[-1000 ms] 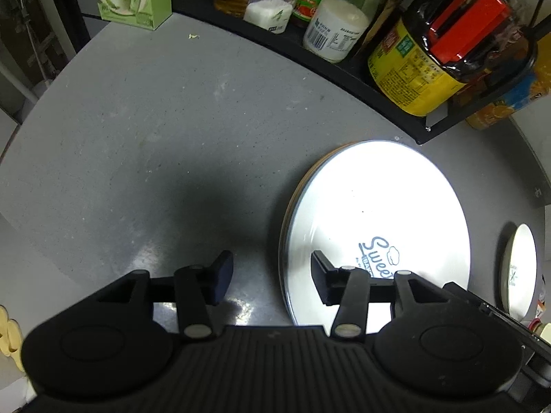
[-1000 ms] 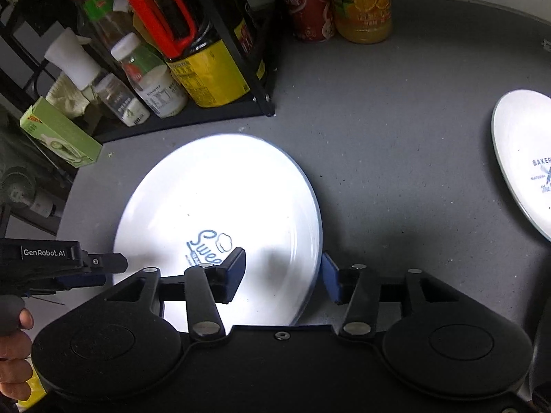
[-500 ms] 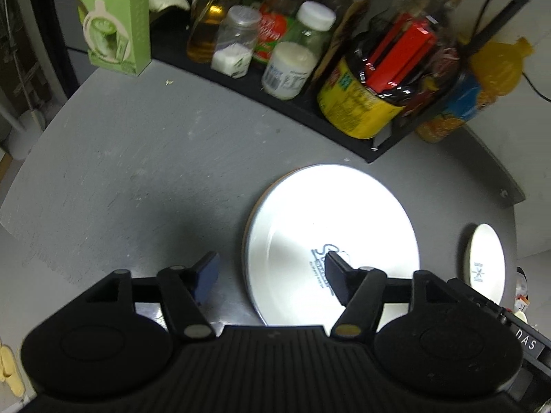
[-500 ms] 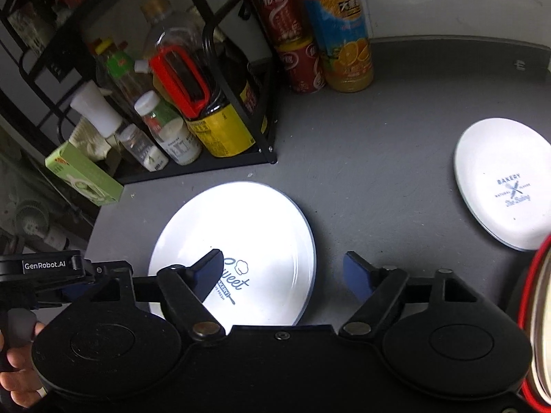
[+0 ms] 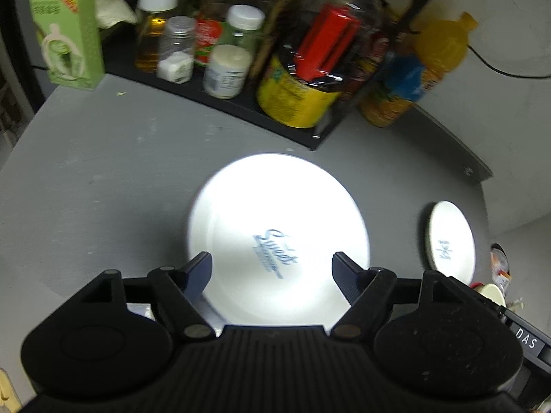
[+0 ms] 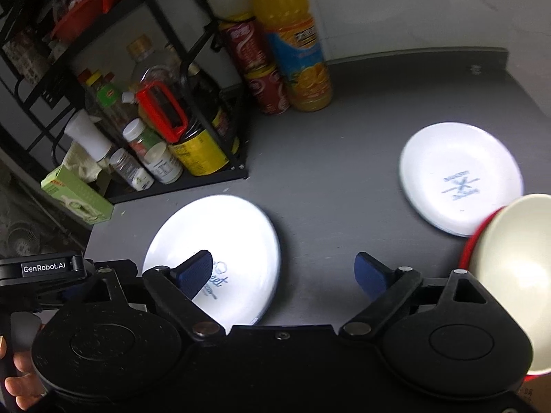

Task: Organize plates and bowls
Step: 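Move both grippers to the small white 'BAKERY' plate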

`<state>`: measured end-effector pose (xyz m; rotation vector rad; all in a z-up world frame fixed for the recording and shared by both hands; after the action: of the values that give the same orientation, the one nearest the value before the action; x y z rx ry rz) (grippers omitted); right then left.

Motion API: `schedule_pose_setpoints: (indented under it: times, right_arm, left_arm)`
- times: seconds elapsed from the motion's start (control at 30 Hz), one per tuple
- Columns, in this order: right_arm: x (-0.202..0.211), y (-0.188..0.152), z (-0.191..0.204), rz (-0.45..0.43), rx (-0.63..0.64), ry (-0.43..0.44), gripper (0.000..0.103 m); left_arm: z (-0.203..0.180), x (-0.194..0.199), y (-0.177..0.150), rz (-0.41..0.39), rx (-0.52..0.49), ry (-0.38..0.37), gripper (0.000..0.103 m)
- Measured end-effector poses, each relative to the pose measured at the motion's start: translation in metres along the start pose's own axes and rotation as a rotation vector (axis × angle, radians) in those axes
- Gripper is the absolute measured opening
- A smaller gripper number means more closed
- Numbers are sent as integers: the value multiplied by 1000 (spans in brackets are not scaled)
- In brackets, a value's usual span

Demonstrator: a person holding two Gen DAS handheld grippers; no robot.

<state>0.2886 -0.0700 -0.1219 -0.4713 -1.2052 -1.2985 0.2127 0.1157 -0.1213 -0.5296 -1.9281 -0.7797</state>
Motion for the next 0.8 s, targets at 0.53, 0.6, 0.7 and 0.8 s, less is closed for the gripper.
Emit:
schedule_pose_setpoints:
  times: [0.53, 0.6, 0.7, 0.8]
  right_arm:
    - [49, -3, -53, -67, -52, -132, 103]
    - [52, 0, -60, -69, -62, -135, 103]
    - [54, 6, -74, -77, -76, -138, 103]
    - [52, 15, -90, -73, -100, -143, 103]
  left_arm:
    - [-86, -9, -10, 30, -172, -78, 75]
    - [-95, -13, -9, 40, -176, -81, 75]
    - [-112, -19, -7, 49, -204, -96, 75]
    - [-128, -26, -2, 53, -213, -105, 75]
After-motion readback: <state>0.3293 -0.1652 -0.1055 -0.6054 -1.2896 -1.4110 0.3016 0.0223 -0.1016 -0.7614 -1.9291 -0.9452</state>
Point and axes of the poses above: each gripper's, at about its wrist camera, not at the fingertips, and x roughly against the way its jaws point, z to its left, y to its top, the point moved 3 cm from there along -x, roughly the way its jaws point, and after that the axes turned 4 degrees about z, right-handed, at the moved point
